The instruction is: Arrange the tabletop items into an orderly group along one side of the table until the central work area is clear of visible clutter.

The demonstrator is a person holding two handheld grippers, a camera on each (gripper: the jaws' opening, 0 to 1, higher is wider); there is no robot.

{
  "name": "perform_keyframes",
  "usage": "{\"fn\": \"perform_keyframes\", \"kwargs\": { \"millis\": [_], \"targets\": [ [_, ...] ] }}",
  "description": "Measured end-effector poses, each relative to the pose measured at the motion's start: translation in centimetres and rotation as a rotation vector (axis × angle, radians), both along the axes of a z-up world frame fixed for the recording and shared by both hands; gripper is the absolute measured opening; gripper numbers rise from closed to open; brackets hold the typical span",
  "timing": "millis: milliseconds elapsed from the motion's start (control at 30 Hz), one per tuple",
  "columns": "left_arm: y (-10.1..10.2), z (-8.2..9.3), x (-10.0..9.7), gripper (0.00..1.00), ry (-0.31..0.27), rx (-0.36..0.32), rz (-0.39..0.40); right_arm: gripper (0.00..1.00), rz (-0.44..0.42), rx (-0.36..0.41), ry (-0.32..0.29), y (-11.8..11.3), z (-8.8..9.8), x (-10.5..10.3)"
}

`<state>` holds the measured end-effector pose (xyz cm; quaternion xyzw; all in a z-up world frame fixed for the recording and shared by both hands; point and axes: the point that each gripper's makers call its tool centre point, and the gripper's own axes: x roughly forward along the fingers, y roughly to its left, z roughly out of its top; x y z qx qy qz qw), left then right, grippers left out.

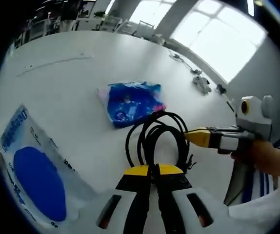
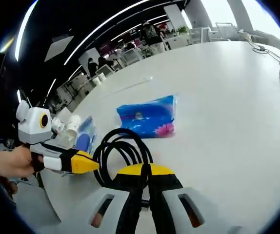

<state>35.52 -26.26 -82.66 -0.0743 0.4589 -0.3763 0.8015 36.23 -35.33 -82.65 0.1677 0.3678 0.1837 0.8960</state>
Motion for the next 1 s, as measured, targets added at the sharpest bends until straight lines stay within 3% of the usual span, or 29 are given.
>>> {"fn": "perform_keyframes", "kwargs": {
  "millis": [433,1000],
  "targets": [
    [0.2,-1.3,-0.2,0.01,0.041,0.029,0.034,0.00,0.030,-0.010,0.011,0.3,-0.9,0.3],
    [0.3,-1.8,-0.1,0.02,0.051,0.040,0.053,0.00,0.057,-0.036,0.024,0.3,-1.8,0.3]
  ]
}}
